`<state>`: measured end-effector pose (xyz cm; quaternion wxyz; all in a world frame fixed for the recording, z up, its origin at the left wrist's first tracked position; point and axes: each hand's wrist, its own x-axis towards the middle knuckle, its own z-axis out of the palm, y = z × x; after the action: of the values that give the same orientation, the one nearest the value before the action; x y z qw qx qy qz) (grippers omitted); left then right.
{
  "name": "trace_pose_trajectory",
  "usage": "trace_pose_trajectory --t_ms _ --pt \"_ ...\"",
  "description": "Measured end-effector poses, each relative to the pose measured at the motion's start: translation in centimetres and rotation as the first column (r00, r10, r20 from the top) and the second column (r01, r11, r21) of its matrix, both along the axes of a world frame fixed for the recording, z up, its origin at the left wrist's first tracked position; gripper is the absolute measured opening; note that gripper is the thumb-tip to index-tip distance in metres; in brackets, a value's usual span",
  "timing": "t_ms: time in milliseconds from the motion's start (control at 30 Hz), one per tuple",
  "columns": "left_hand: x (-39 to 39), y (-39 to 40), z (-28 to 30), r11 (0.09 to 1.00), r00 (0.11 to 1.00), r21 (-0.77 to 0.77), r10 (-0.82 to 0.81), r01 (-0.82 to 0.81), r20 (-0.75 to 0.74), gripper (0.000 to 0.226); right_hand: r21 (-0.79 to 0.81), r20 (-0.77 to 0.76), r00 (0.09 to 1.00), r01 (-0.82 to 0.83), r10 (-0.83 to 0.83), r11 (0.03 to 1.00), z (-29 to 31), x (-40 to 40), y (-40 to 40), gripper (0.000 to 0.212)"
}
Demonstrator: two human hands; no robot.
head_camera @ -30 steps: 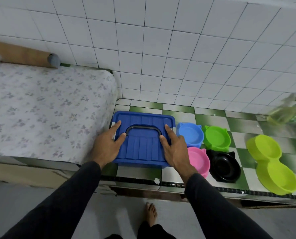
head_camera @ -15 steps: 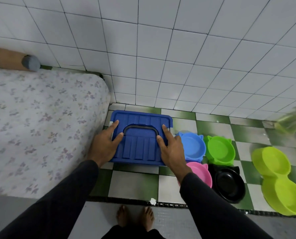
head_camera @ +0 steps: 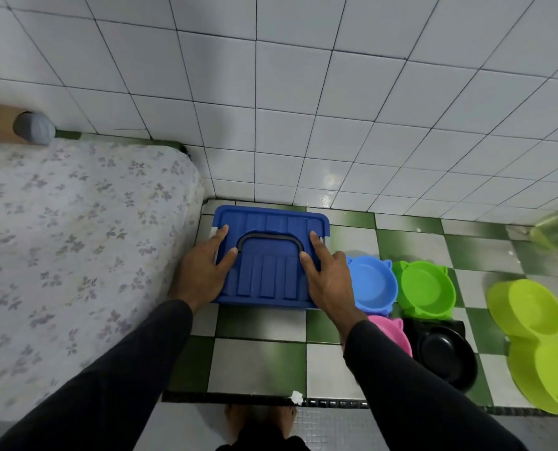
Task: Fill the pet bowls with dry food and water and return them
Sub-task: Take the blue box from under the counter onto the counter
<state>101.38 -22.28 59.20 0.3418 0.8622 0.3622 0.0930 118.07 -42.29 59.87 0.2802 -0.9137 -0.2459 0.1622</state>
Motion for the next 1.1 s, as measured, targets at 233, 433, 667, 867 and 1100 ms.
trace_pose_trajectory --t_ms 233,433,667,867,1100 --pt "0.7 1.1 -0.7 1.0 0.999 0.021 -0.016 0.017 -0.039 0.064 -0.003 -0.017 1.0 -0.009 0.009 1.0 -0.1 0.6 0.5 0.059" --pt "1.0 1.4 -0.9 0.999 0.997 0.037 0.006 -0.003 -0.074 0.065 -0.022 -0.022 1.0 -0.013 0.013 1.0 0.2 1.0 0.9 0.06" --pt "1.0 0.9 -0.4 0.999 0.997 0.029 0.025 -0.022 -0.08 0.065 -0.053 -0.032 0.999 -0.035 0.033 0.998 0.6 1.2 1.0 0.061" --pt "0.6 0.2 0.0 1.0 0.998 -0.004 0.022 -0.023 -0.066 0.065 -0.083 -0.025 0.997 -0.076 0.074 0.994 1.2 0.9 0.6 0.061" --pt "-0.8 -2.1 2.1 0.984 0.987 0.161 -0.057 0.081 -0.149 0.064 -0.121 0.021 0.988 -0.149 0.152 0.981 2.1 0.1 -0.9 0.058"
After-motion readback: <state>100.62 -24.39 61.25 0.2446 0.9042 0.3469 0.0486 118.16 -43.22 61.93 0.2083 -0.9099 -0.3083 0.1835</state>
